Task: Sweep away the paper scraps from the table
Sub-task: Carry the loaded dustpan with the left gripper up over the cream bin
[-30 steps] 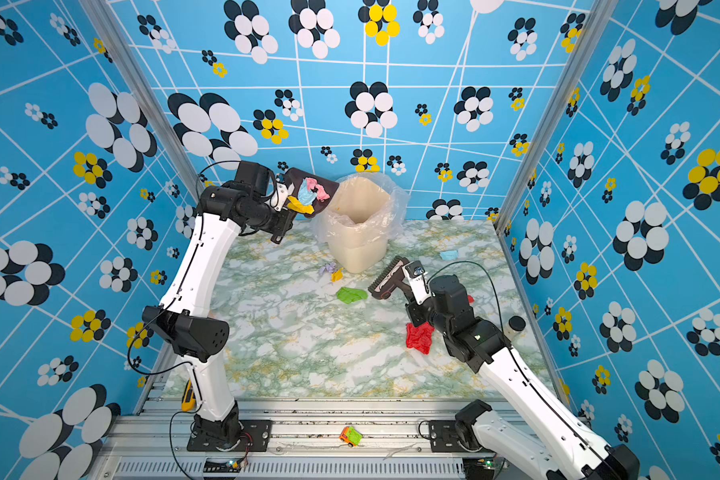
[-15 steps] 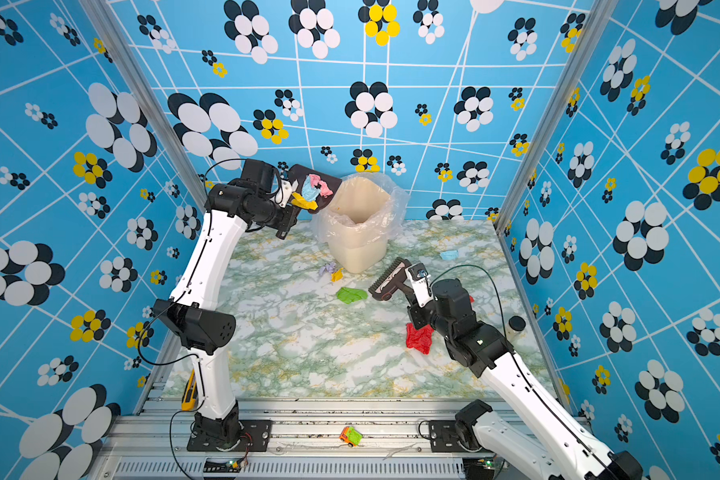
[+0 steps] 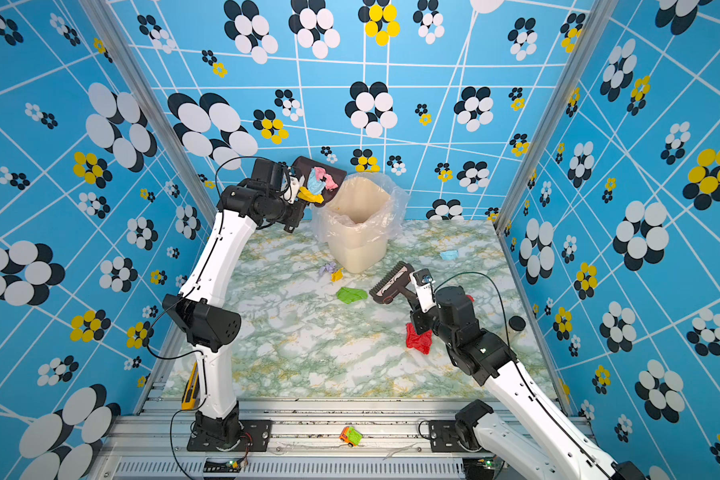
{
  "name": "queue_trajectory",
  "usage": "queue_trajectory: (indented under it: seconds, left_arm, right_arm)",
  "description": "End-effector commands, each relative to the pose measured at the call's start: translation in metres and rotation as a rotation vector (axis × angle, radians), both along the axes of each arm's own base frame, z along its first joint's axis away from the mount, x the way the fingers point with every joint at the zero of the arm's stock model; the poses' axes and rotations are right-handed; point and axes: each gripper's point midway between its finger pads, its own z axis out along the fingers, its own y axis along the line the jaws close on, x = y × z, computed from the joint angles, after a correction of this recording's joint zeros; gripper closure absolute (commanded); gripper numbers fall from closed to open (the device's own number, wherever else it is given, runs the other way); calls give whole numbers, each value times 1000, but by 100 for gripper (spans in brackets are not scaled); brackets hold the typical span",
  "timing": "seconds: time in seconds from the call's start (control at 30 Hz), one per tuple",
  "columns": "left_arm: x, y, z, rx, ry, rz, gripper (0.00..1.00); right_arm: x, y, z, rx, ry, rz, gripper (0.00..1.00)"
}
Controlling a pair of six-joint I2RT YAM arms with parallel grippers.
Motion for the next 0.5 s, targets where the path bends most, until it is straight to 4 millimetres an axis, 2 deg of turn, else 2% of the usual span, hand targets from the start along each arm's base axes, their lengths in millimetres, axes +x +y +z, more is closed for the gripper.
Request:
queue_trajectory:
  seconds: [0.0, 0.27, 0.47]
  left_arm:
    - [9, -10, 11, 3, -58, -19, 100]
    - [4, -40, 9, 3, -70, -113, 100]
    - [6, -50, 12, -16, -88, -125, 100]
  right_arm:
    - [3, -2, 12, 45, -51, -21, 100]
    - [2, -2, 6, 52, -45, -24, 100]
    - [2, -2, 3, 58, -44, -24, 100]
